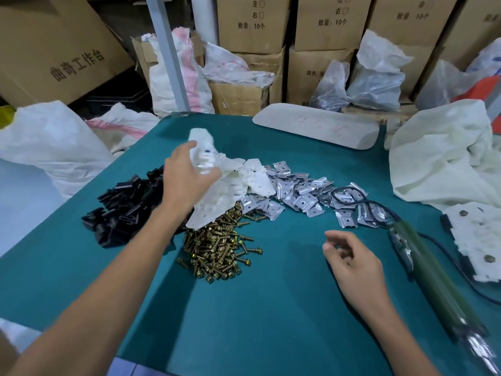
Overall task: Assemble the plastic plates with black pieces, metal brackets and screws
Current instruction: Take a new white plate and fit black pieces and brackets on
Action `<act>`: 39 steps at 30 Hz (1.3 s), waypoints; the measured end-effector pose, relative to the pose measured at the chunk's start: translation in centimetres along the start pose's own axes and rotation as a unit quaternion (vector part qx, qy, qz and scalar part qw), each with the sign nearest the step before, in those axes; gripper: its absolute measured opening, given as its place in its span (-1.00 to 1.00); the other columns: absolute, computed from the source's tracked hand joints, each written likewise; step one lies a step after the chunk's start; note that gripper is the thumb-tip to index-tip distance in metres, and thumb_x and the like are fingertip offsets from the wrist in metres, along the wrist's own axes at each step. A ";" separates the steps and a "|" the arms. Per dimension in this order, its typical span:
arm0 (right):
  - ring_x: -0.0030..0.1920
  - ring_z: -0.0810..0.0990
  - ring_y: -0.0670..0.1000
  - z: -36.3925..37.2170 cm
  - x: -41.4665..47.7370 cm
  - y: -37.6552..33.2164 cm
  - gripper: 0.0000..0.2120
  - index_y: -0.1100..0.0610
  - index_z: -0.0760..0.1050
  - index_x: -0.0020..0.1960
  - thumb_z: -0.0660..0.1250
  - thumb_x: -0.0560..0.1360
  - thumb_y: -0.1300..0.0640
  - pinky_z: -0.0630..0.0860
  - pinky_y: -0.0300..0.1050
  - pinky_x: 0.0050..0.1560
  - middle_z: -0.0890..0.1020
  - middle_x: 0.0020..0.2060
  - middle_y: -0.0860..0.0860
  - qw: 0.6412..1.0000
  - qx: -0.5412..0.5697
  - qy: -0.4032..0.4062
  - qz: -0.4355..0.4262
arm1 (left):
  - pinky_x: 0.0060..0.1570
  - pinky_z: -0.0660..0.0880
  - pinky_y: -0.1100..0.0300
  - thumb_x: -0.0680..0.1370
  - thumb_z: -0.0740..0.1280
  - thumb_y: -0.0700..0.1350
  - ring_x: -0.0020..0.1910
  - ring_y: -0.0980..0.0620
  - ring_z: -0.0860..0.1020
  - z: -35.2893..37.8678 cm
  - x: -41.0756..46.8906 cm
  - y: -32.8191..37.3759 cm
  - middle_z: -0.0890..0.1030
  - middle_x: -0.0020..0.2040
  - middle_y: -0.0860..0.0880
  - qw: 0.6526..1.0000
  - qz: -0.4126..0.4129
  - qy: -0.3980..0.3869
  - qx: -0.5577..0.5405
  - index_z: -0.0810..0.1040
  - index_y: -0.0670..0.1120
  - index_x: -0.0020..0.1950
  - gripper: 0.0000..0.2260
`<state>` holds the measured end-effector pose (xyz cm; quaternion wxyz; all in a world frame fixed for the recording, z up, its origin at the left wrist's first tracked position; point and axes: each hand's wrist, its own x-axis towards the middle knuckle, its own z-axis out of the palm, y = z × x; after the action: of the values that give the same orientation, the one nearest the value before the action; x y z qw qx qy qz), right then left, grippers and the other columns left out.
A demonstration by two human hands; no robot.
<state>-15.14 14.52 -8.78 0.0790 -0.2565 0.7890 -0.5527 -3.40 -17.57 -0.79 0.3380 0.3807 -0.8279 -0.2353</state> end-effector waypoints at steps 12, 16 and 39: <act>-0.12 0.68 0.03 -2.0 0.2 -10.0 -0.74 0.17 0.63 0.17 0.26 0.60 0.08 0.63 -0.14 -0.13 0.74 -0.01 0.11 0.914 0.385 -0.121 0.031 | 0.45 0.31 -0.02 0.30 0.55 -0.10 0.51 -0.05 0.35 0.2 -16.6 9.7 0.42 0.47 0.01 0.920 0.188 -0.088 -0.332 0.38 0.01 0.39 -0.31; 0.15 0.67 0.03 -1.9 0.1 -10.5 -0.66 0.13 0.57 0.33 0.28 0.58 0.08 0.60 -0.07 0.15 0.71 0.18 0.08 0.913 0.374 -0.162 0.025 | 0.15 0.54 0.04 0.32 0.49 -0.01 0.28 -0.04 0.57 0.0 -17.5 10.8 0.58 0.33 -0.03 0.852 0.050 -0.175 -0.490 0.52 -0.08 0.30 -0.45; -0.15 0.72 0.04 -2.7 -4.5 -4.8 -0.67 -0.03 0.51 -0.06 0.53 0.32 0.28 0.67 -0.06 -0.13 0.70 -0.04 0.08 0.930 0.338 -0.054 0.135 | -0.25 0.53 0.21 0.51 0.45 -0.29 -0.20 0.01 0.63 0.6 -16.4 7.7 0.71 -0.05 -0.14 0.809 -0.216 -0.325 -0.439 0.50 -0.15 0.23 -0.68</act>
<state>-10.91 17.75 -4.04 0.2777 -0.1355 0.5769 -0.7561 0.46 0.12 -2.42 0.1210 0.2621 -0.5941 -0.7508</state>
